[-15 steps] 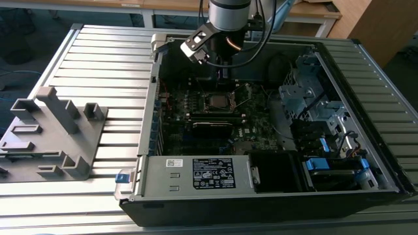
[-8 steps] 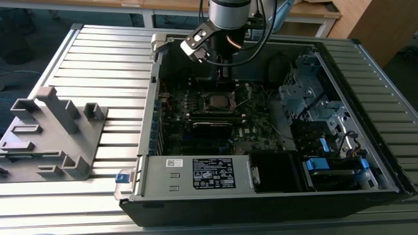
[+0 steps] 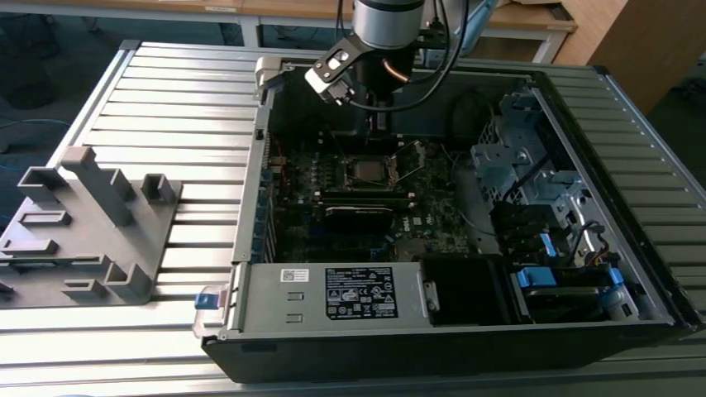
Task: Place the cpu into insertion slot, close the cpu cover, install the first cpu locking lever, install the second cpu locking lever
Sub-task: 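Close the cpu cover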
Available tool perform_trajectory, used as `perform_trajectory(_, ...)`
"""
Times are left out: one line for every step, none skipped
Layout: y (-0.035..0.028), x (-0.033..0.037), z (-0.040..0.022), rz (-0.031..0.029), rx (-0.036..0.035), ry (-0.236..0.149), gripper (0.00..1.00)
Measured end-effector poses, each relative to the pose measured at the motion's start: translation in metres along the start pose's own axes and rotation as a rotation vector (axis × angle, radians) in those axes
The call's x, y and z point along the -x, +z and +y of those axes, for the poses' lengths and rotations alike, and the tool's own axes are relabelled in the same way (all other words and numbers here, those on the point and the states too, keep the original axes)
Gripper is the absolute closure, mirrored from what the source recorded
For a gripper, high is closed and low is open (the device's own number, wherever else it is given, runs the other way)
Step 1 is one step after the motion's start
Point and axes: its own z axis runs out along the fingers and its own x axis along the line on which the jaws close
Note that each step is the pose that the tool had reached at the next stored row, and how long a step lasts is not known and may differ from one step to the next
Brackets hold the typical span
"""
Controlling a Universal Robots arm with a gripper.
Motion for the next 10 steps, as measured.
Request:
perform_trajectory(0.0001, -0.0001, 0.0016, 0.0001, 0.0001, 0.000, 0.89)
perform_trajectory(0.0002, -0.0002, 0.0030, 0.0001, 0.0000, 0.000, 0.89)
perform_trajectory(0.0002, -0.0002, 0.0031, 0.0001, 0.0000, 0.000, 0.89)
perform_trajectory(0.0002, -0.0002, 0.0033, 0.0001, 0.0001, 0.000, 0.89)
perform_trajectory(0.0002, -0.0002, 0.0035, 0.0001, 0.0001, 0.000, 0.89)
perform_trajectory(0.0002, -0.0002, 0.0038, 0.0001, 0.0001, 0.000, 0.89)
perform_trajectory(0.0003, -0.0003, 0.0042, 0.0001, 0.0001, 0.000, 0.89)
perform_trajectory(0.0003, -0.0003, 0.0048, 0.0001, 0.0001, 0.000, 0.89)
perform_trajectory(0.0003, -0.0003, 0.0055, 0.0001, 0.0001, 0.000, 0.89)
perform_trajectory(0.0004, -0.0004, 0.0062, 0.0002, 0.0001, 0.000, 0.89)
